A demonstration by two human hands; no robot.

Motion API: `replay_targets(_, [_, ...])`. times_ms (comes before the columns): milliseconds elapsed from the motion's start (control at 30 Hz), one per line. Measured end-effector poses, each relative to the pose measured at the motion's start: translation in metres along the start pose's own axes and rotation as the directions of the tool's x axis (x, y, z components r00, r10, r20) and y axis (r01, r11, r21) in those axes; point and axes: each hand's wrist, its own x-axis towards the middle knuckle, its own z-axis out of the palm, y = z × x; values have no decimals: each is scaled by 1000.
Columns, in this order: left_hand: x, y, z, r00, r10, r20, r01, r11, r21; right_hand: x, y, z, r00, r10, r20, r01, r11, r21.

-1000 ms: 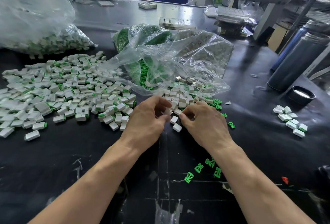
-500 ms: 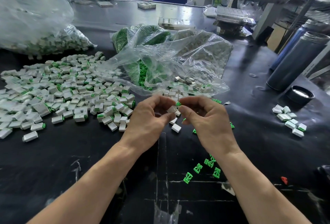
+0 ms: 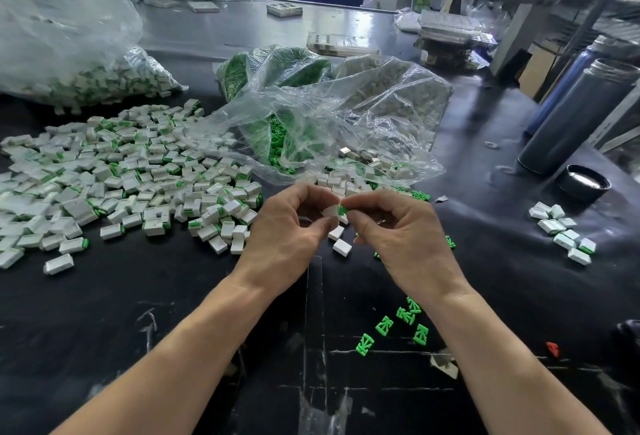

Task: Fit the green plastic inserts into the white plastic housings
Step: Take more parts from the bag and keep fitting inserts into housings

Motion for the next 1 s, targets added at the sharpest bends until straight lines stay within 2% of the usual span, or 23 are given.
replay_targets(233, [-3,3,2,1000,18,2,-18,1000,2,0,1,0,999,-9,-41,7,999,-54])
replay_targets(633, [-4,3,5,998,10,-60,-6,998,68,-2,-2,1,1000,-19,-6,18,986,-168])
replay_targets(800, [-4,2,5,999,1,-39,1,997,72,-1,-2,-2,995,87,46,-89,995,43])
replay_targets(900, [-4,1,7,998,5,-64,-1,998,68,-1,1,0,981,191,30,-193,956,223])
replay_targets(1000, [-4,1,8,998,-12,-66,15,999,34,0,5,3,965,263,14,-254,916,312])
